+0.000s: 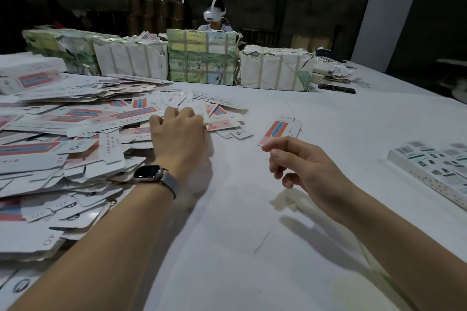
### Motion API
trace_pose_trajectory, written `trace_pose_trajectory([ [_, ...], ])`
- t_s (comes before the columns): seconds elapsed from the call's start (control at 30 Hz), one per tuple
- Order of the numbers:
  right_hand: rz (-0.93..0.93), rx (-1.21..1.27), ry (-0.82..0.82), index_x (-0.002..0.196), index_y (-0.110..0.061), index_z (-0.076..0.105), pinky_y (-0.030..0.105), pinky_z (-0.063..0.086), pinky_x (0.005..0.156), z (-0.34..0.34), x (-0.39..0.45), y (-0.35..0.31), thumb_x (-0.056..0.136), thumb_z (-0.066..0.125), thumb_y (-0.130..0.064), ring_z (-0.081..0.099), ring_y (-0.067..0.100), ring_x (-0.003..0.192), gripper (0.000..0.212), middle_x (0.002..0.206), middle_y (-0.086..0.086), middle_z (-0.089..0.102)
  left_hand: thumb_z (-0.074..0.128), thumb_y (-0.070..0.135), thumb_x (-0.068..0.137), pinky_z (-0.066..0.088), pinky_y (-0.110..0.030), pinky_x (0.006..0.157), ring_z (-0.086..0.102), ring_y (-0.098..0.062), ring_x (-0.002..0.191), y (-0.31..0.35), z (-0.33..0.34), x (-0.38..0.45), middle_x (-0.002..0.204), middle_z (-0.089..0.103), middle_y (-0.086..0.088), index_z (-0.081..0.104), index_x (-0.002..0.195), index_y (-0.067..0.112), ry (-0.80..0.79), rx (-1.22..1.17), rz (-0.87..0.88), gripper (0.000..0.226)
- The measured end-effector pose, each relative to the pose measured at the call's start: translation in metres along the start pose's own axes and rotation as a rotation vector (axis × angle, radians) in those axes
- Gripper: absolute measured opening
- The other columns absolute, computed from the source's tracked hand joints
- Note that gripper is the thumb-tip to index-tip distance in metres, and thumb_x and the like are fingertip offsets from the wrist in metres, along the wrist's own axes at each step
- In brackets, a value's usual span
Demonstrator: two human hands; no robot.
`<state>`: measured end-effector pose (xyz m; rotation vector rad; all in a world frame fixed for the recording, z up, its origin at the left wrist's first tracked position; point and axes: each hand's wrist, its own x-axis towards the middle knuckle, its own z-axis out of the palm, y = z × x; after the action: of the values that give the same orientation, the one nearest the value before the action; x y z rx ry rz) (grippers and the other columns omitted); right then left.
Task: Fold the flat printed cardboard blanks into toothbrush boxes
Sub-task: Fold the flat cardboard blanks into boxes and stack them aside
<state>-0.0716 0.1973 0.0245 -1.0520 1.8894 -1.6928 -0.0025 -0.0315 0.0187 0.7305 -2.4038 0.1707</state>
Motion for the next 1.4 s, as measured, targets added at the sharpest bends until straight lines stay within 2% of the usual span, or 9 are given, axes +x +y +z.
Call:
trace_pose_trajectory([
  [0.43, 0.011, 0.011, 0.053, 0.102, -0.015, 0.071, 0.022, 0.041, 0.058, -0.002, 0.001, -0.002, 0.098, 0.057, -0.015, 0.055, 0.012, 0.070, 0.014, 0.073, -0.003, 0.061, 0.055, 0.011, 0.093, 0.048, -0.041, 0.068, 0.064, -0.034, 0.085, 0.031, -0.014, -0.013, 0.088, 0.069, -0.005, 0.064, 0.099, 0.010, 0.379, -0.334, 0.308, 0.011],
  [0.57, -0.007, 0.001, 0.115, 0.097, -0.016, 0.071, 0.023, 0.041, 0.059, -0.003, 0.002, -0.001, 0.097, 0.059, -0.013, 0.055, 0.011, 0.069, 0.012, 0.072, -0.005, 0.062, 0.056, 0.015, 0.095, 0.045, -0.046, 0.082, 0.060, -0.032, 0.104, 0.043, -0.022, -0.017, 0.101, 0.069, 0.001, 0.067, 0.093, 0.015, 0.508, -0.297, 0.386, 0.011],
  [0.73, -0.087, 0.022, 0.276, 0.099, -0.025, 0.067, 0.022, 0.043, 0.062, -0.006, 0.005, -0.002, 0.083, 0.067, -0.028, 0.056, 0.010, 0.071, 0.017, 0.078, -0.010, 0.063, 0.057, 0.008, 0.097, 0.048, -0.042, 0.064, 0.062, -0.032, 0.074, 0.055, -0.030, -0.024, 0.083, 0.068, -0.007, 0.066, 0.092, 0.004, 0.550, -0.548, 0.485, 0.011],
  [0.83, -0.290, -0.245, 0.521, 0.102, -0.031, 0.057, 0.016, 0.044, 0.072, -0.009, 0.005, 0.001, 0.079, 0.077, -0.024, 0.055, 0.009, 0.084, 0.032, 0.096, -0.009, 0.055, 0.057, 0.005, 0.096, 0.046, -0.033, 0.061, 0.059, -0.025, 0.071, 0.058, -0.036, -0.025, 0.082, 0.067, -0.009, 0.064, 0.093, -0.001, 0.559, -0.674, 0.483, 0.010],
  [0.93, -0.543, -0.711, 0.667, 0.122, -0.017, 0.053, 0.012, 0.035, 0.095, -0.017, 0.005, -0.003, 0.075, 0.078, -0.021, 0.047, 0.021, 0.111, 0.053, 0.119, 0.002, 0.047, 0.056, 0.007, 0.096, 0.037, -0.020, 0.060, 0.053, -0.015, 0.066, 0.062, -0.043, -0.025, 0.076, 0.066, -0.007, 0.064, 0.095, -0.001, 0.547, -0.828, 0.430, 0.011],
  [1.03, -0.565, -0.804, 0.560, 0.122, -0.014, 0.061, 0.036, 0.049, 0.092, -0.021, 0.004, -0.008, 0.075, 0.075, -0.030, 0.057, 0.020, 0.104, 0.052, 0.114, 0.002, 0.062, 0.061, 0.009, 0.095, 0.042, -0.024, 0.055, 0.051, -0.015, 0.058, 0.063, -0.050, -0.024, 0.064, 0.057, -0.005, 0.061, 0.101, 0.013, 0.435, -1.184, 0.241, 0.007],
  [1.23, -0.421, -0.389, 0.426, 0.102, -0.026, 0.066, 0.033, 0.054, 0.071, -0.012, 0.002, -0.014, 0.088, 0.069, -0.027, 0.062, 0.013, 0.076, 0.015, 0.082, -0.010, 0.064, 0.061, 0.028, 0.089, 0.054, -0.031, 0.064, 0.063, -0.014, 0.075, 0.062, -0.056, -0.019, 0.088, 0.064, -0.004, 0.054, 0.117, 0.019, -0.002, -1.912, -0.128, 0.030],
  [1.33, -0.366, -0.184, 0.366, 0.103, -0.029, 0.064, 0.032, 0.058, 0.065, -0.010, 0.001, -0.019, 0.093, 0.067, -0.024, 0.065, 0.018, 0.074, 0.011, 0.078, -0.007, 0.062, 0.049, 0.036, 0.092, 0.054, -0.051, 0.095, 0.062, -0.035, 0.113, 0.070, -0.053, -0.025, 0.120, 0.062, -0.023, 0.045, 0.137, 0.005, -0.356, -2.026, -0.039, 0.055],
  [1.4, -0.327, -0.036, 0.349, 0.104, -0.030, 0.063, 0.027, 0.058, 0.064, -0.008, 0.000, -0.020, 0.095, 0.065, -0.023, 0.067, 0.013, 0.074, 0.012, 0.082, -0.003, 0.061, 0.050, 0.028, 0.092, 0.049, -0.056, 0.101, 0.059, -0.036, 0.121, 0.080, -0.051, -0.036, 0.129, 0.062, -0.020, 0.050, 0.137, 0.008, -0.493, -1.946, 0.069, 0.049],
])
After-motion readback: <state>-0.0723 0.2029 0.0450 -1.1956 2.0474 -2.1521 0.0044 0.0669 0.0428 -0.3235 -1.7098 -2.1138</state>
